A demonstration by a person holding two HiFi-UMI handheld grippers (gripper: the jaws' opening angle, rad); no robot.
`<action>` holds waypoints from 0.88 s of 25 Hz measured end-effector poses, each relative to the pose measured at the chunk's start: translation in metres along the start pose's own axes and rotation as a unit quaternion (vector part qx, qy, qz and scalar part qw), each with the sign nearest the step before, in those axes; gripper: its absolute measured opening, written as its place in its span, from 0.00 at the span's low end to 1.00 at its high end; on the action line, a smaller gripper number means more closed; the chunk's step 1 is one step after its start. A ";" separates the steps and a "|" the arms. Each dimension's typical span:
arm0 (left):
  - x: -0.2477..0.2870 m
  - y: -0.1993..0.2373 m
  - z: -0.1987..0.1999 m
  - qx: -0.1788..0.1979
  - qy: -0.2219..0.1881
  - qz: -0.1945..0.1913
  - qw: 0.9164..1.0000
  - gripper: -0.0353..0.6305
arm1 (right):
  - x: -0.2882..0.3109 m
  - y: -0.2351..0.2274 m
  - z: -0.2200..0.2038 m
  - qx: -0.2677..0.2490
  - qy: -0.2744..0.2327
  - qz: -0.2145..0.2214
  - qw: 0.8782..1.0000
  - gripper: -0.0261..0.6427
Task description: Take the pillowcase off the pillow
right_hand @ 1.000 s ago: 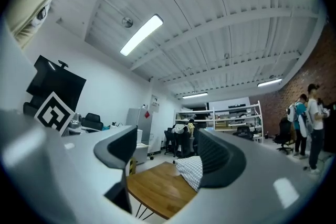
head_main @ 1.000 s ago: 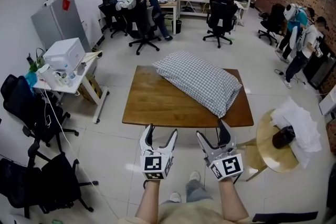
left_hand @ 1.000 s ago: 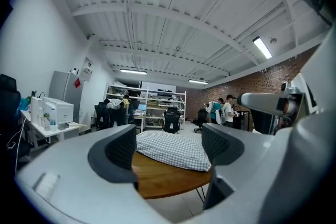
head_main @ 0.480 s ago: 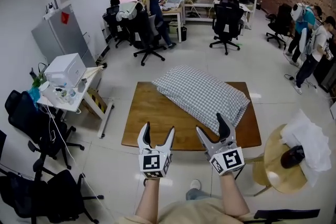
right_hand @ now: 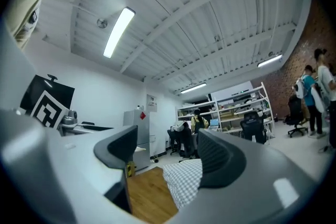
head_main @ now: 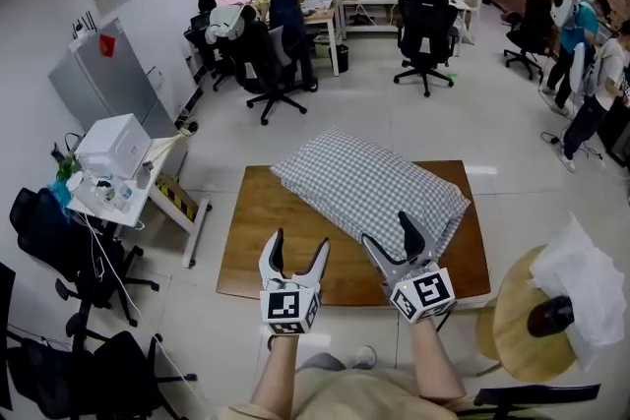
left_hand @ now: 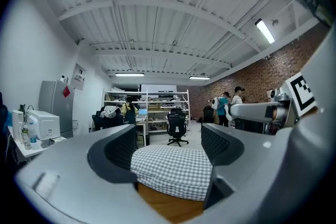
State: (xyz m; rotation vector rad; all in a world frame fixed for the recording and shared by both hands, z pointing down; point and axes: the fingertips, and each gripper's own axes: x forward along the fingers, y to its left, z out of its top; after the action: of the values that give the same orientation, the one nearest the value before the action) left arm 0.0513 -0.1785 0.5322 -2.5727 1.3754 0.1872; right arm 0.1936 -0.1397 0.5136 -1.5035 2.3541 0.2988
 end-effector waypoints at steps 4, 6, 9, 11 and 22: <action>0.026 0.014 -0.013 -0.009 0.006 0.001 1.000 0.63 | 0.019 -0.012 -0.017 0.005 0.007 0.001 1.000 0.56; 0.043 0.028 -0.022 -0.019 0.007 -0.004 1.000 0.63 | 0.035 -0.013 -0.026 -0.001 0.013 0.002 1.000 0.56; 0.072 0.056 -0.045 -0.037 0.014 -0.017 0.999 0.63 | 0.066 -0.012 -0.045 -0.016 0.026 -0.002 1.000 0.56; 0.090 0.070 -0.060 -0.046 0.022 -0.030 0.998 0.63 | 0.084 -0.018 -0.059 -0.019 0.034 -0.016 0.999 0.56; 0.176 0.165 -0.058 -0.071 0.003 -0.055 0.996 0.63 | 0.200 -0.030 -0.072 -0.043 0.033 -0.038 0.998 0.56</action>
State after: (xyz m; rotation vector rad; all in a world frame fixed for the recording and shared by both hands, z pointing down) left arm 0.0119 -0.4240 0.5295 -2.7581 1.2597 0.2672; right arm 0.1317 -0.3451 0.5029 -1.6622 2.3549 0.3420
